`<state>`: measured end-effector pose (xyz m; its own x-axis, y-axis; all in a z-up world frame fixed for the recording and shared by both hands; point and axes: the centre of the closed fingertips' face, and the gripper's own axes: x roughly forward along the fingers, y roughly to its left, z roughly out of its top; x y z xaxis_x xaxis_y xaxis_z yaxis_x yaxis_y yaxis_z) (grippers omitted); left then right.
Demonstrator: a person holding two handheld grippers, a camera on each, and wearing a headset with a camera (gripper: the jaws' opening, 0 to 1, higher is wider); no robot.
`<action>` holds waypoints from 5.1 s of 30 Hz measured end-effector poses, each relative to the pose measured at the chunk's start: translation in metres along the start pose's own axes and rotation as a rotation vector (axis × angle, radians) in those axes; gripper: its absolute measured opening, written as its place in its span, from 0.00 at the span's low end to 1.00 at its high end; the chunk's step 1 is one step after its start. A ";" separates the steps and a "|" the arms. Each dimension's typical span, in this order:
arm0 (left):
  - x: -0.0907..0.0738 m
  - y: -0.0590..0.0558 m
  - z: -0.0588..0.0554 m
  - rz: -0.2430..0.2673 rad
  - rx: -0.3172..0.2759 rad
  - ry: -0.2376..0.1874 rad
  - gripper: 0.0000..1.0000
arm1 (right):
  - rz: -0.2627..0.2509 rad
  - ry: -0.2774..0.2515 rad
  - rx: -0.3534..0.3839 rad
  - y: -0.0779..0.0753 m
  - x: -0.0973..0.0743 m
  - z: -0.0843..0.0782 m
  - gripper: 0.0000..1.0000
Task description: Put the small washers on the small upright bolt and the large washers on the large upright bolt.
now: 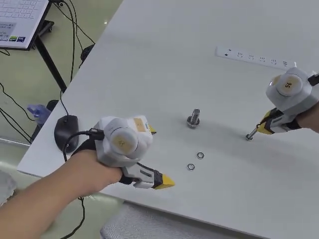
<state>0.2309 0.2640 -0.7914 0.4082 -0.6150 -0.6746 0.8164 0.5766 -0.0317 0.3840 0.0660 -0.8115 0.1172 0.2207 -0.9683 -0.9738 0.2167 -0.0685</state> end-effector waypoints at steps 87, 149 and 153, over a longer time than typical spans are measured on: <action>-0.001 0.001 -0.009 -0.022 -0.016 0.018 0.73 | 0.045 0.067 -0.065 0.004 0.037 -0.009 0.28; -0.008 0.000 0.004 -0.005 -0.027 -0.017 0.79 | 0.164 -0.109 -0.308 0.109 0.020 0.079 0.33; -0.007 -0.003 0.005 -0.015 -0.027 -0.026 0.79 | 0.170 -0.111 -0.304 0.115 0.028 0.081 0.33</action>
<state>0.2277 0.2642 -0.7828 0.4072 -0.6373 -0.6543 0.8112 0.5815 -0.0616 0.2907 0.1745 -0.8275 -0.0472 0.3345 -0.9412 -0.9927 -0.1207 0.0069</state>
